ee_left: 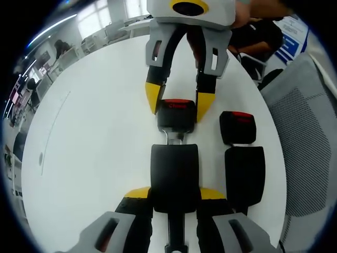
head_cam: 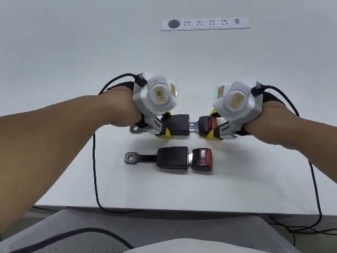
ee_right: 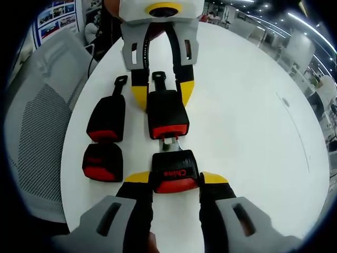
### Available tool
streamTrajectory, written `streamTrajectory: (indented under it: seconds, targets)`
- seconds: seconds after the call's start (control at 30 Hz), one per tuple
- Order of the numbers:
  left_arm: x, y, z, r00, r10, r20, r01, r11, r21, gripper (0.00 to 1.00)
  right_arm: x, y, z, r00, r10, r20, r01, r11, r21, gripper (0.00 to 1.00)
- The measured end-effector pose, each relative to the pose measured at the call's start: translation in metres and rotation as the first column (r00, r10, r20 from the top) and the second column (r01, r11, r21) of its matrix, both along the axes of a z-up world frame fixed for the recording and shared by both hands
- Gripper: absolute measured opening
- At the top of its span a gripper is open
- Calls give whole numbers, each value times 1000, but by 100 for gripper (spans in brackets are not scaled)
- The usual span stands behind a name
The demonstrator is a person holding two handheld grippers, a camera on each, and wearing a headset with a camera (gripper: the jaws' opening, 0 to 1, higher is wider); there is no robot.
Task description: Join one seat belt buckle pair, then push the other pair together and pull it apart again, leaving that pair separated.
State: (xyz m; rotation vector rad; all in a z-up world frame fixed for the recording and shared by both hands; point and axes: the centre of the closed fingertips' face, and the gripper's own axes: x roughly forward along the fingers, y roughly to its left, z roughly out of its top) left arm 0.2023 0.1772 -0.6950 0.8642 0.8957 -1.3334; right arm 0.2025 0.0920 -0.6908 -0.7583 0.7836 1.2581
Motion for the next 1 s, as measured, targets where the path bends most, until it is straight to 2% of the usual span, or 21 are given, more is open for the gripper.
streamTrajectory:
  seconds: [0.3,0.5,0.63,0.7,0.8,1.0]
  targets:
    - [-2,0,1,1000,16,-2,-16,1000,-15,32,1,4,-1,1000,-6,-12,6,1000,3,32]
    - [-1,-1,1,1000,2,-5,-3,1000,-6,31,2,6,0,1000,1,-17,-1,1000,2,32]
    - [-2,-2,1,1000,-12,-5,12,1000,-4,31,2,14,-1,1000,11,-21,-11,1000,14,32]
    - [-1,-1,1,1000,-15,-5,15,1000,-1,31,4,20,-2,1000,11,-22,-11,1000,1,32]
    - [0,-1,1,1000,-16,-6,16,1000,-3,31,-1,18,-1,1000,18,-19,-19,1000,-8,32]
    - [0,-1,0,1000,-11,-5,11,1000,0,32,0,17,-1,1000,11,-21,-10,1000,2,32]
